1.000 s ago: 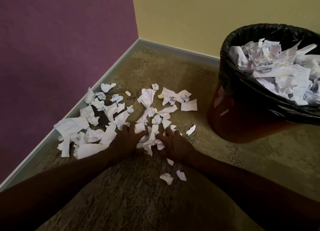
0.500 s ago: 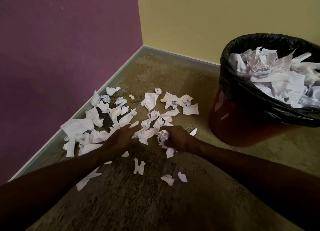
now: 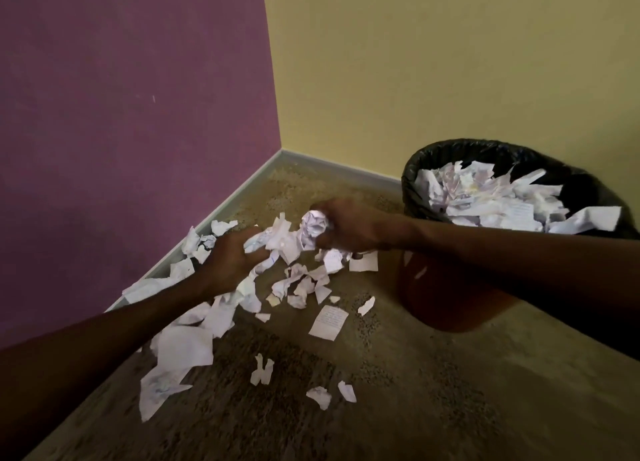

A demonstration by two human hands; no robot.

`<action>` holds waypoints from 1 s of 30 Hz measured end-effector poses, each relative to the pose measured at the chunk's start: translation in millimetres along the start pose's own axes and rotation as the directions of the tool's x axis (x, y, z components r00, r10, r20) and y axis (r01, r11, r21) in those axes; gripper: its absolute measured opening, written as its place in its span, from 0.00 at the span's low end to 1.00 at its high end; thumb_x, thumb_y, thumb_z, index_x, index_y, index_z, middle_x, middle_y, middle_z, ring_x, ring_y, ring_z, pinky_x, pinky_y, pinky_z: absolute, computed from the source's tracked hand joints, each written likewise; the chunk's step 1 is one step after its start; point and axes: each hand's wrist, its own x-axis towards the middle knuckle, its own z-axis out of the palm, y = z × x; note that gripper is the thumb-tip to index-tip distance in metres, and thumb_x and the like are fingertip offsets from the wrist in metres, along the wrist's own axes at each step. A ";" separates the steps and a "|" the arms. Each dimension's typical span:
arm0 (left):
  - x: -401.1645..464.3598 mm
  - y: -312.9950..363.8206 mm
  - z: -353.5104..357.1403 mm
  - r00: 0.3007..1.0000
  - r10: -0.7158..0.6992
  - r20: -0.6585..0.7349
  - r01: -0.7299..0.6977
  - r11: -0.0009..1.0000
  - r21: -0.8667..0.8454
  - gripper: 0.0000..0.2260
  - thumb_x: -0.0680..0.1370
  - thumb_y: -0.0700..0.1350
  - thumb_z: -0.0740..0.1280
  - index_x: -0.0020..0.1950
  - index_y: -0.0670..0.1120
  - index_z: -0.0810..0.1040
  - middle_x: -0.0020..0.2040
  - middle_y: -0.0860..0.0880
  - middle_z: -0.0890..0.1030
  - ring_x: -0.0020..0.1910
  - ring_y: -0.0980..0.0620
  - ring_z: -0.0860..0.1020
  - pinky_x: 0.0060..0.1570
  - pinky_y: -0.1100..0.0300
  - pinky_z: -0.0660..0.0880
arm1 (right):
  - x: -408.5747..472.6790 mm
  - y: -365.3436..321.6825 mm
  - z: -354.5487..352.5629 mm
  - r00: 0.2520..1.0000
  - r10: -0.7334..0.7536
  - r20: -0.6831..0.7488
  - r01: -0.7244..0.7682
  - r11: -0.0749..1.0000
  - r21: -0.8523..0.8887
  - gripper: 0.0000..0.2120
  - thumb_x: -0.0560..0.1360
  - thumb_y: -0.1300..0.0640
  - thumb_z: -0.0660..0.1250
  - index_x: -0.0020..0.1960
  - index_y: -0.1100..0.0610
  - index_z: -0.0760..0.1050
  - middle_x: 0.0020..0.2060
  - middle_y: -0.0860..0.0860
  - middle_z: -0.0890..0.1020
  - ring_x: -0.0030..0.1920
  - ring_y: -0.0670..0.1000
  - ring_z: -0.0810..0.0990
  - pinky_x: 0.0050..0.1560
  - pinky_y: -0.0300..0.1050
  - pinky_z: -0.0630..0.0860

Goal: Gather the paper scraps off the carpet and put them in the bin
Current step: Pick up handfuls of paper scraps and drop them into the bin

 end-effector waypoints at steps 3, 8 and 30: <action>20.3 32.6 -13.6 0.999 -0.004 -0.048 -0.002 0.993 -0.119 0.08 0.77 0.44 0.70 0.56 0.49 0.80 0.44 0.56 0.81 0.41 0.62 0.80 0.39 0.65 0.70 | -11.6 0.1 -35.0 0.998 0.050 -0.050 -0.048 0.998 0.027 0.12 0.75 0.55 0.69 0.57 0.57 0.76 0.49 0.50 0.80 0.43 0.50 0.79 0.35 0.35 0.69; 62.6 98.1 -25.2 0.997 0.010 -0.077 -0.018 0.995 -0.095 0.14 0.80 0.50 0.65 0.53 0.39 0.79 0.42 0.46 0.79 0.41 0.48 0.77 0.40 0.56 0.73 | -40.5 16.7 -92.2 0.983 0.113 -0.145 -0.083 0.977 0.194 0.04 0.74 0.60 0.69 0.48 0.59 0.77 0.44 0.54 0.85 0.42 0.55 0.84 0.38 0.45 0.80; 131.5 287.0 134.5 0.919 0.148 0.364 -0.172 0.985 0.034 0.31 0.71 0.63 0.72 0.67 0.47 0.72 0.62 0.41 0.76 0.62 0.41 0.73 0.55 0.52 0.73 | -140.9 155.2 -162.1 0.650 0.750 0.123 -0.757 0.623 0.197 0.22 0.72 0.48 0.73 0.59 0.58 0.74 0.52 0.57 0.80 0.50 0.60 0.81 0.44 0.54 0.82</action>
